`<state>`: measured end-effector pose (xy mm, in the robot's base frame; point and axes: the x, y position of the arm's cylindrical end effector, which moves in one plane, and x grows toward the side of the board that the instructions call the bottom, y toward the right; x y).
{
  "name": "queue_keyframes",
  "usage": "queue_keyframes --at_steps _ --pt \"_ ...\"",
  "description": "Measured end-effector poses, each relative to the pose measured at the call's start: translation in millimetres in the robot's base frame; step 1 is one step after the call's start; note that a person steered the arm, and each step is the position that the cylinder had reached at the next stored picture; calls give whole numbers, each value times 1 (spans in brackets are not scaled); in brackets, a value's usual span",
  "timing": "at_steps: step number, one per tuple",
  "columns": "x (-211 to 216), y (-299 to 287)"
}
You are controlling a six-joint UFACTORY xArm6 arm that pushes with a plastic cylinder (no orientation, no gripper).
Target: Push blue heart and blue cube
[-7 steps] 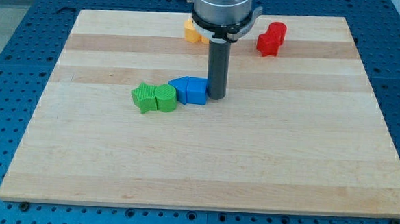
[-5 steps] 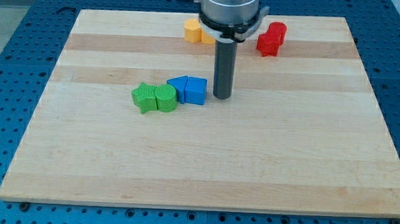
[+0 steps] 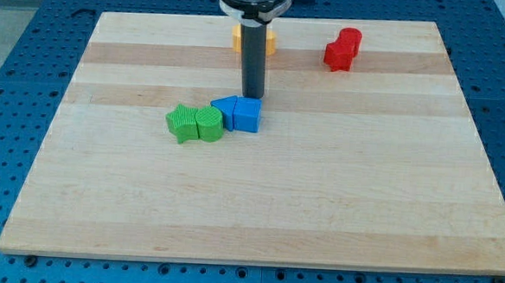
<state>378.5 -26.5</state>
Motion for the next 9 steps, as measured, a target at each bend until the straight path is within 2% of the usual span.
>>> queue_keyframes --at_steps 2,4,5,6,7,8,9 --pt "28 -16" --pt "17 -15" --pt "15 15" --pt "16 80" --pt "36 139" --pt "80 152" --pt "110 113"
